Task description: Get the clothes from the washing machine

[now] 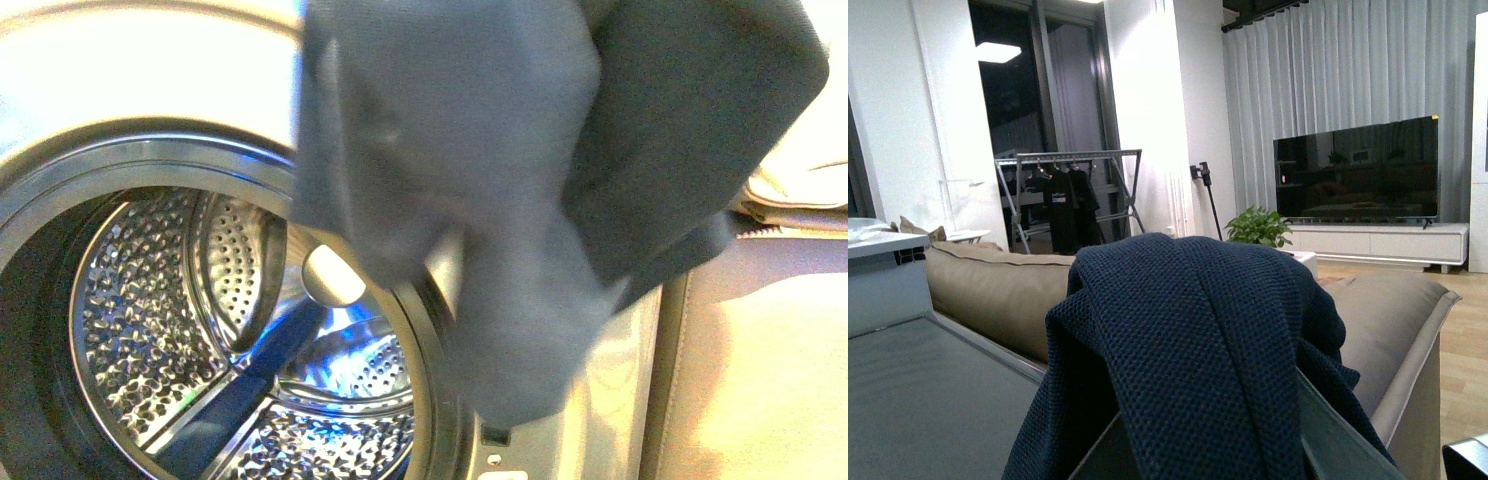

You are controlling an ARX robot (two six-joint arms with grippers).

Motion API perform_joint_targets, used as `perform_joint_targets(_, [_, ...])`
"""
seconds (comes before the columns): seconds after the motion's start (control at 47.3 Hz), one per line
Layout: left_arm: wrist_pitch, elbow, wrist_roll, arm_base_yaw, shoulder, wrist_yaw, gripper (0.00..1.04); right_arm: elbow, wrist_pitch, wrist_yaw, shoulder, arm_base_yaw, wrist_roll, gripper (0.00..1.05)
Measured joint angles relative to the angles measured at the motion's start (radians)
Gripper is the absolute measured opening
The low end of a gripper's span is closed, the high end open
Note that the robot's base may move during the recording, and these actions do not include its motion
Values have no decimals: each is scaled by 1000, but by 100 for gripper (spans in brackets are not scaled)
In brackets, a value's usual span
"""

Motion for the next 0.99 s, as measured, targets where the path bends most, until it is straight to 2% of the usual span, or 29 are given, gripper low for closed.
perform_joint_targets(0.19, [0,0,0,0,0,-1,11,43,-22,68,45,37,-26,97])
perform_joint_targets(0.444, [0,0,1,1,1,-9,11,105,-39,247,127,59,-81,97])
perform_joint_targets(0.549, [0,0,1,2,2,-10,11,106,-14,303,143,57,-89,86])
perform_joint_targets(0.655, [0,0,0,2,5,-9,11,105,-2,323,146,35,-84,65])
perform_joint_targets(0.761, [0,0,0,2,5,-8,34,85,23,325,126,0,-68,44])
perform_joint_targets(0.845, [0,0,0,2,5,0,48,51,36,321,87,-31,-53,30])
perform_joint_targets(0.993, [0,3,0,2,5,3,68,-1,37,310,19,-80,-32,15])
